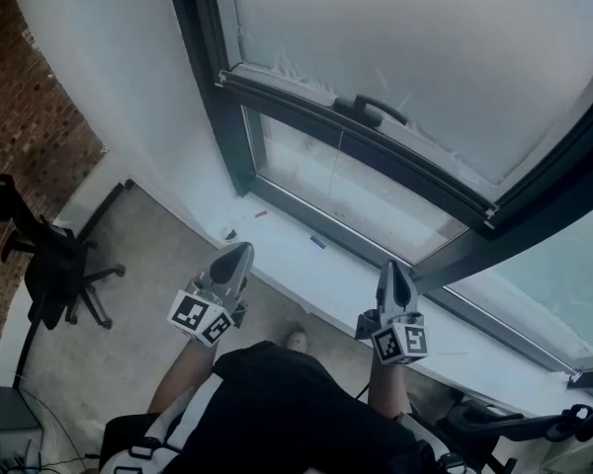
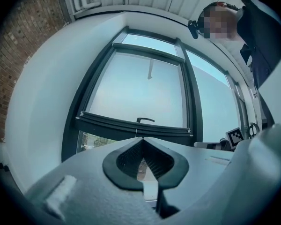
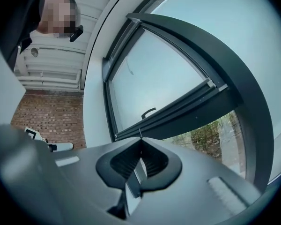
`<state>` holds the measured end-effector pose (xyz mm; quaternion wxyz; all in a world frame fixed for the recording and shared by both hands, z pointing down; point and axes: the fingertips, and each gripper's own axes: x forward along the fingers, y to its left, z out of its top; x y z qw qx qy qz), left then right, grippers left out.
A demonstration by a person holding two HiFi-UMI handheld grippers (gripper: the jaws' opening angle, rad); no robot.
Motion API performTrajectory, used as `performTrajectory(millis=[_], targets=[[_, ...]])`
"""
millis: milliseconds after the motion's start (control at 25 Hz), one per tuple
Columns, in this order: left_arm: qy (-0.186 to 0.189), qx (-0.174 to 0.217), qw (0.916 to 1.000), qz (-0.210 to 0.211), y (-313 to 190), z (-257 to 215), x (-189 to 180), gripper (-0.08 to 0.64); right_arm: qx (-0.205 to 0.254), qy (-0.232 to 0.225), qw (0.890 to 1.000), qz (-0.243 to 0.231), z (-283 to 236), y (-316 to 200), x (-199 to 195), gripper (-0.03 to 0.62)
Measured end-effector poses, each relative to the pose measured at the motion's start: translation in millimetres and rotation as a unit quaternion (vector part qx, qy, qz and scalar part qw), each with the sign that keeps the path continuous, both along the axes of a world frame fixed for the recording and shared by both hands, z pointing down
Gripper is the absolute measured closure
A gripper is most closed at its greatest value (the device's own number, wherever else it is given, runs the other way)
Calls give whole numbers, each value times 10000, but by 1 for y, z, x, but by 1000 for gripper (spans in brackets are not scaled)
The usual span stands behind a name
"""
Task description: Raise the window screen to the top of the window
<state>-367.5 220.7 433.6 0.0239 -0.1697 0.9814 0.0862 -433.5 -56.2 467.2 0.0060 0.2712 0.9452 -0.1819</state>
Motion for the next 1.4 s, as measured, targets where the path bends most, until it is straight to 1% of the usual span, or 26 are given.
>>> performTrajectory(millis=[200,320,440,560,640,760,880,1080,1160,1240,1320,1400], targets=[[115,-144,9994,298,-14,7,-28,557,82,4,9996,266,3,-18,-10,586],[145,-158,9987,468,-23,10,-44,557,47,49,9990,452,5,-29,-14,586],[183,-167,9971,716,-30,11,-61,551,142,17,9978,643,3,-35,-16,586],[238,-134,9941,1053,-38,16,-80,518,286,-19,9956,889,4,-42,-19,586],[207,-113,9916,1269,-42,18,-92,501,334,-29,9936,1078,1,-44,-22,586],[135,-145,9879,1536,-43,19,-111,450,498,-123,9909,1247,-11,-35,-32,586],[53,-205,9841,1765,-37,14,-133,430,728,-331,9890,1246,-27,-15,-48,586],[-150,-324,9764,2128,-30,-1,-169,430,1260,-568,9836,1160,-47,13,-81,582],[-191,-533,9728,2247,-27,-3,-183,430,1559,-649,9797,1078,-54,26,-93,572],[-208,-866,9678,2353,-27,-4,-196,430,1935,-670,9742,944,-58,41,-106,548],[-249,-1143,9624,2453,-28,-7,-208,428,2230,-603,9696,808,-56,48,-119,524],[-314,-1304,9564,2596,-28,-10,-217,412,2445,-553,9659,645,-55,56,-129,498]])
